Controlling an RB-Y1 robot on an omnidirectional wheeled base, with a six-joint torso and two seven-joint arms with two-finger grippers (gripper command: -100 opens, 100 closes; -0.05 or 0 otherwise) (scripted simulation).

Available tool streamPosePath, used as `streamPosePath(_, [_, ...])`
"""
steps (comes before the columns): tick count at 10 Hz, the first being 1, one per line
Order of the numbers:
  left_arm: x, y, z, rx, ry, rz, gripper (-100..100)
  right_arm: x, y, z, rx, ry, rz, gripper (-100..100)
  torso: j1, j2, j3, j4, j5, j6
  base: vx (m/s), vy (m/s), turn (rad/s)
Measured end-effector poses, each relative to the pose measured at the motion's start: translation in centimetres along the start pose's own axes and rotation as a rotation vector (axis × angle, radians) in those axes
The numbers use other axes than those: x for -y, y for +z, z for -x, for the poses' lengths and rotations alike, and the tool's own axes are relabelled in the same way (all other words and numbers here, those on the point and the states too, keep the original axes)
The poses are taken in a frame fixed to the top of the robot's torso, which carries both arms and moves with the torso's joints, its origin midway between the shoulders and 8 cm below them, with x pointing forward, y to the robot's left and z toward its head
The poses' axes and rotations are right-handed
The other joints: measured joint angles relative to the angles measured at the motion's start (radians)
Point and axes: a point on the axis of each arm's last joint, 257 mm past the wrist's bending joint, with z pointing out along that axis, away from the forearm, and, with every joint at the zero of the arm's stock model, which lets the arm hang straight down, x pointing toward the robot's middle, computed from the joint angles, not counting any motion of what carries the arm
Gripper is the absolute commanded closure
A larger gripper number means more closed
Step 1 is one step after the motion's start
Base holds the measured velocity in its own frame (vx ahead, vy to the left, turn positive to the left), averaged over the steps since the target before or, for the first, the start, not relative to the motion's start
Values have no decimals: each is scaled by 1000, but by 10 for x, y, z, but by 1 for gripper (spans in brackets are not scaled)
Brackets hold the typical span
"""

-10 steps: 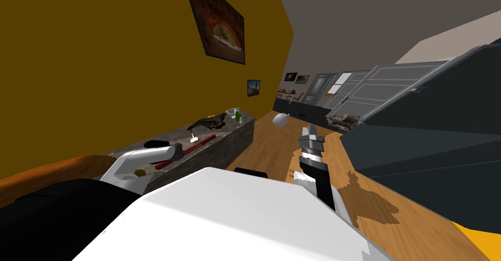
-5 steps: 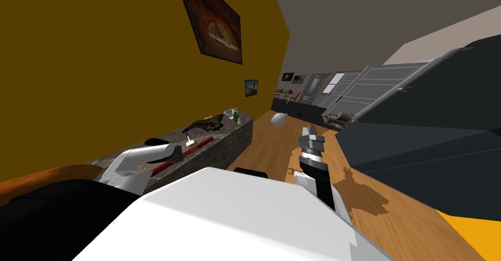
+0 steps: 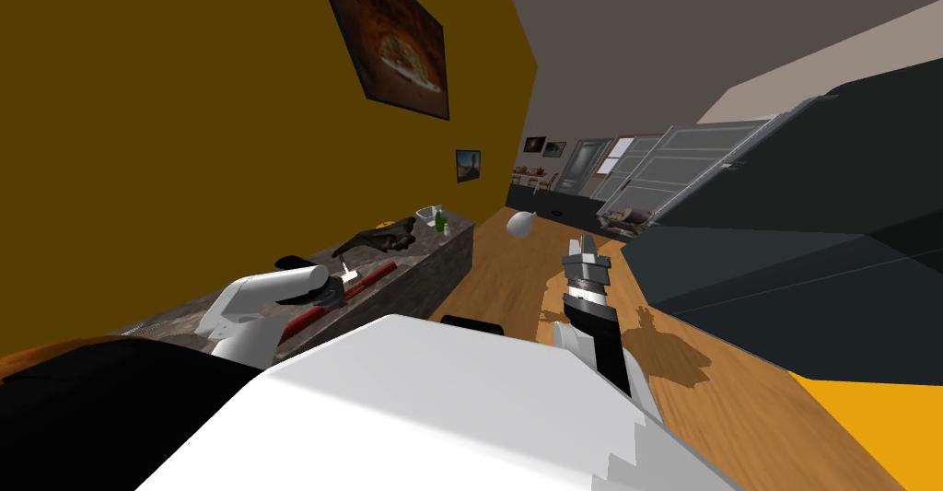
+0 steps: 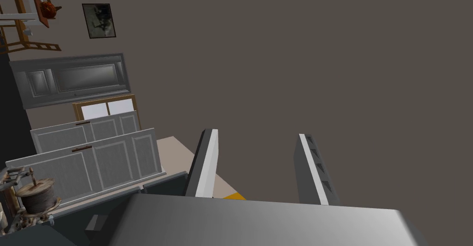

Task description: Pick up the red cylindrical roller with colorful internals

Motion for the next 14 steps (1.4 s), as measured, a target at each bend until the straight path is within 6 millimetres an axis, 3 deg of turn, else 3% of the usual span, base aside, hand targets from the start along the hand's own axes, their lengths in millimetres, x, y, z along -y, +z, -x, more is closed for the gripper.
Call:
streamPosePath(2, [-9,2,-1,-5,-22,50,-100,0,0,0,0,0,0,0,-1,1,1,0,0,0,11,9,-41])
streamPosePath(3, [-10,2,-1,-4,-23,55,0,0,0,0,0,0,0,0,-2,2,1,0,0,-1,0,0,0])
streamPosePath(4, [-10,2,-1,-5,-23,55,-100,0,0,0,0,0,0,0,-2,2,1,0,0,0,2,7,4])
streamPosePath(8, [-14,21,-4,-5,-23,55,-100,0,0,0,0,0,0,0,-1,2,1,1,0,-1,1,10,2])
streamPosePath(9, [-14,22,-4,-6,-22,54,100,0,0,0,0,0,0,0,0,2,1,0,0,0,0,0,0])
streamPosePath(13, [-15,22,-3,-6,-24,56,100,0,0,0,0,0,0,0,0,2,1,0,0,0,0,0,0])
streamPosePath(14, [-15,22,-4,-6,-24,56,0,0,0,0,0,0,0,0,-1,2,1,0,-1,0,0,0,0])
